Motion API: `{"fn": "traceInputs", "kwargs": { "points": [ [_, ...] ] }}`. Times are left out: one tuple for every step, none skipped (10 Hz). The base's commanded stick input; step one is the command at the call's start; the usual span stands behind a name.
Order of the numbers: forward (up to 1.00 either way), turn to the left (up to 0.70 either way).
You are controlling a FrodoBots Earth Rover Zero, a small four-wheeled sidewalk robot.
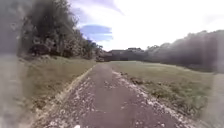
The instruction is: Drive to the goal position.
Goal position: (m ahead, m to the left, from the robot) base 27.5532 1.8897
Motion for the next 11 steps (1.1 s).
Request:
{"fn": "traceInputs", "kwargs": {
  "points": [
    [1.00, 0.00],
    [1.00, 0.00],
    [1.00, 0.00],
    [1.00, 0.00],
    [1.00, 0.00],
    [1.00, 0.00],
    [1.00, 0.19],
    [1.00, 0.00],
    [1.00, 0.00],
    [1.00, 0.00],
    [1.00, 0.00]
  ]
}}
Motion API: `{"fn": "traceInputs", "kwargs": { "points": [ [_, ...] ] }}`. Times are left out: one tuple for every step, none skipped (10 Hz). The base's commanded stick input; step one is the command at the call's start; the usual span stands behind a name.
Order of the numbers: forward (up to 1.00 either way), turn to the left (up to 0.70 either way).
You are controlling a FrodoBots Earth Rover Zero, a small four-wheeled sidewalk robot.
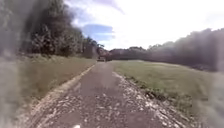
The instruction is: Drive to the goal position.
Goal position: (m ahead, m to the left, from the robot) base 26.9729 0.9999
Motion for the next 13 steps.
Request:
{"fn": "traceInputs", "kwargs": {
  "points": [
    [1.00, 0.00],
    [1.00, 0.00],
    [1.00, 0.00],
    [1.00, 0.00],
    [1.00, 0.00],
    [1.00, 0.00],
    [1.00, 0.00],
    [1.00, 0.00],
    [1.00, 0.00],
    [1.00, 0.00],
    [1.00, 0.00],
    [1.00, 0.00],
    [1.00, 0.40]
  ]
}}
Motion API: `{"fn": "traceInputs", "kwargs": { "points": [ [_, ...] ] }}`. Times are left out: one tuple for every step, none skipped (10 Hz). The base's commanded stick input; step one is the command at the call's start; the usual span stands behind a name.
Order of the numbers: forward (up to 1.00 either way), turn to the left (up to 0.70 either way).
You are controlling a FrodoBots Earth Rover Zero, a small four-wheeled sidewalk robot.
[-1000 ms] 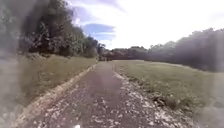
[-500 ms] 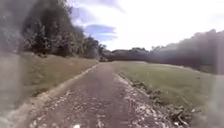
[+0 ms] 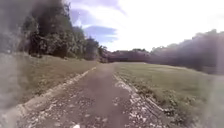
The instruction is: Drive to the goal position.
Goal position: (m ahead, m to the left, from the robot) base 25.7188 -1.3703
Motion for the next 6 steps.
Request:
{"fn": "traceInputs", "kwargs": {
  "points": [
    [1.00, 0.31],
    [1.00, 0.08],
    [1.00, 0.00],
    [1.00, 0.00],
    [1.00, 0.00],
    [1.00, 0.00]
  ]
}}
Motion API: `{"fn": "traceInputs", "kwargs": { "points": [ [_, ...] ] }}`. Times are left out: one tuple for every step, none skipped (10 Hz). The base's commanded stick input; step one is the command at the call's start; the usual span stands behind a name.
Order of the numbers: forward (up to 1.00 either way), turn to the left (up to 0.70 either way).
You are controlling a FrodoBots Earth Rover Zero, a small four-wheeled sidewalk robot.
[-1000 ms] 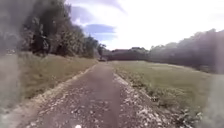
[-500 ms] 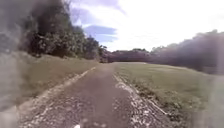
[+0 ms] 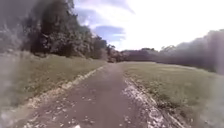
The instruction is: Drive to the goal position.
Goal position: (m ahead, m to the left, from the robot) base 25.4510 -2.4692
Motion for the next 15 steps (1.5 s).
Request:
{"fn": "traceInputs", "kwargs": {
  "points": [
    [1.00, 0.10],
    [1.00, 0.37],
    [1.00, 0.40],
    [1.00, 0.30],
    [1.00, 0.03],
    [1.00, 0.00],
    [1.00, 0.00],
    [1.00, 0.00],
    [1.00, 0.00],
    [1.00, 0.00],
    [1.00, 0.00],
    [1.00, 0.00],
    [1.00, 0.00],
    [1.00, 0.00],
    [1.00, 0.00]
  ]
}}
